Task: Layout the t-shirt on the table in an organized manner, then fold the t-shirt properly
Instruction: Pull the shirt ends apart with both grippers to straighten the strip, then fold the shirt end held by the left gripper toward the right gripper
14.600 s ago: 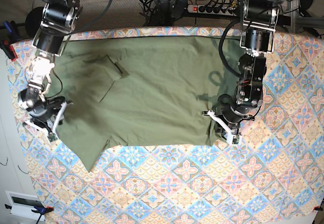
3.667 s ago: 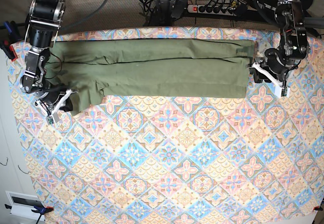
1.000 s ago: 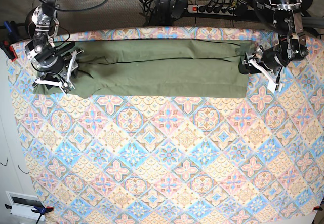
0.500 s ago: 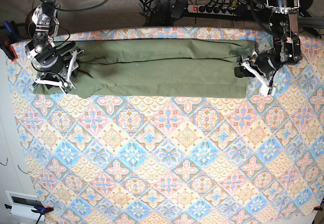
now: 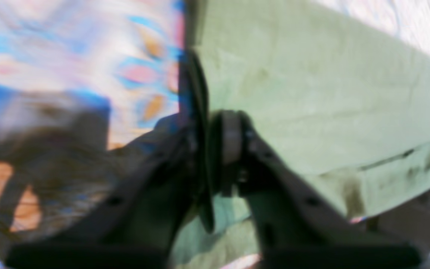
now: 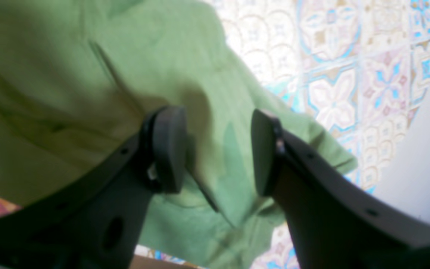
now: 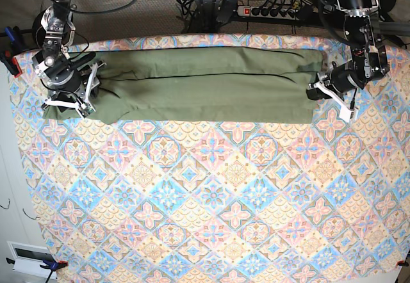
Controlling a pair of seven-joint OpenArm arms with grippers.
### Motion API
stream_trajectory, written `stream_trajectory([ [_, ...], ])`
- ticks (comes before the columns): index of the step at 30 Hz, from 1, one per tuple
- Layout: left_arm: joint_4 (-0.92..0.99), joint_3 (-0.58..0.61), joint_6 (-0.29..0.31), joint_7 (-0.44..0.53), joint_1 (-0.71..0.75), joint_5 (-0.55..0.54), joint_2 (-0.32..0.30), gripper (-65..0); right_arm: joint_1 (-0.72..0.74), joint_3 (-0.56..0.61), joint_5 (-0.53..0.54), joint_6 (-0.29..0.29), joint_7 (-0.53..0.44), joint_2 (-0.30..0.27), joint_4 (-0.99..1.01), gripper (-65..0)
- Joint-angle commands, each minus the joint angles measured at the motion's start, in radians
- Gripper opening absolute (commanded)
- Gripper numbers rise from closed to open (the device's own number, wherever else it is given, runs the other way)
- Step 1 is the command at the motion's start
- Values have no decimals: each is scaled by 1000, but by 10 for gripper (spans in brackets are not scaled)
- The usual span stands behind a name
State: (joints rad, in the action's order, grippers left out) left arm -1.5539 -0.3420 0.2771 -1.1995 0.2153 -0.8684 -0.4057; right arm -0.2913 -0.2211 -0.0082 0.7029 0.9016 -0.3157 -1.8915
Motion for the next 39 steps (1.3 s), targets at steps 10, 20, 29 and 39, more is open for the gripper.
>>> stream_trajectory([
  [10,-13,-200,0,14,-4,1,-94,-650,5,-7,4,-5,-16,-17,-18,-380],
  [20,-72,-259,0,40,2,58,-146,-650,5,35,6,-5,-16,-17,-19,-380],
  [29,-397,-127,0,17,94,61,43,-650,11,27,6,-5,-17,-17,-19,-380],
  [39,-400,17,0,17,91,65,248,-650,11,-60,6,-5,-17,-21,-19,-380],
])
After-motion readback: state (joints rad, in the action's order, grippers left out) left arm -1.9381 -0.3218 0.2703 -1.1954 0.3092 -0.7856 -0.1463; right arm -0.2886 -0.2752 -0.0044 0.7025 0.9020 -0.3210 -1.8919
